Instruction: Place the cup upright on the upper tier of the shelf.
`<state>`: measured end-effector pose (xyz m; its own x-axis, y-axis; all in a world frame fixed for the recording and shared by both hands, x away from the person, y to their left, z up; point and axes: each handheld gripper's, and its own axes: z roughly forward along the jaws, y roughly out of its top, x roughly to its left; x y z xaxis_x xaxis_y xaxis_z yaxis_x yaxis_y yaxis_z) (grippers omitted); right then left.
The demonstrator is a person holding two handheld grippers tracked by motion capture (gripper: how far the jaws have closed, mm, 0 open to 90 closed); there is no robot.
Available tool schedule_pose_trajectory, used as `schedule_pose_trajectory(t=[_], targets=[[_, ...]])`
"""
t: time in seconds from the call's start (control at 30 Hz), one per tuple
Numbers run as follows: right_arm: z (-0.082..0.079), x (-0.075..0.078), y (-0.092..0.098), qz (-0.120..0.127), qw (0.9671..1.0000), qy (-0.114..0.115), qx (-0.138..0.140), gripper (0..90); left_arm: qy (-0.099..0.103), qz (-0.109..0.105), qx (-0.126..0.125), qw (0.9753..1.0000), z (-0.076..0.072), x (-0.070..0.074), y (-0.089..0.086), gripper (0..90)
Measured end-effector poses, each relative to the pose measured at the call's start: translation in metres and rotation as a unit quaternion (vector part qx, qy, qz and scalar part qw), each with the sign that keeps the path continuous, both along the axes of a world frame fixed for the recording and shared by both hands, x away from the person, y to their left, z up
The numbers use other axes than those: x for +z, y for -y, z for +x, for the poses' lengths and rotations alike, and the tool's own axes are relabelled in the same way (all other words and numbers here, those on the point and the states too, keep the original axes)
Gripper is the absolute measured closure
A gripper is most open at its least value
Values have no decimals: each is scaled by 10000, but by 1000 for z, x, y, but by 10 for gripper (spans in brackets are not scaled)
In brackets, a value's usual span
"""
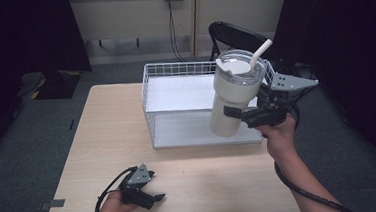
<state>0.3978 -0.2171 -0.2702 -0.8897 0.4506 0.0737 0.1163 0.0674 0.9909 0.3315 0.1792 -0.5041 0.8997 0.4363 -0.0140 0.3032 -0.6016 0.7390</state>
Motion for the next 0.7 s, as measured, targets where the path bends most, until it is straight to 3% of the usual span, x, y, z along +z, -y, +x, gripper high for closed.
schedule_pose_trajectory(t=[0.7], targets=[[15,20,-1,37,9999,16,-168,96,-9,-28,6,10000,0,0,0,130]])
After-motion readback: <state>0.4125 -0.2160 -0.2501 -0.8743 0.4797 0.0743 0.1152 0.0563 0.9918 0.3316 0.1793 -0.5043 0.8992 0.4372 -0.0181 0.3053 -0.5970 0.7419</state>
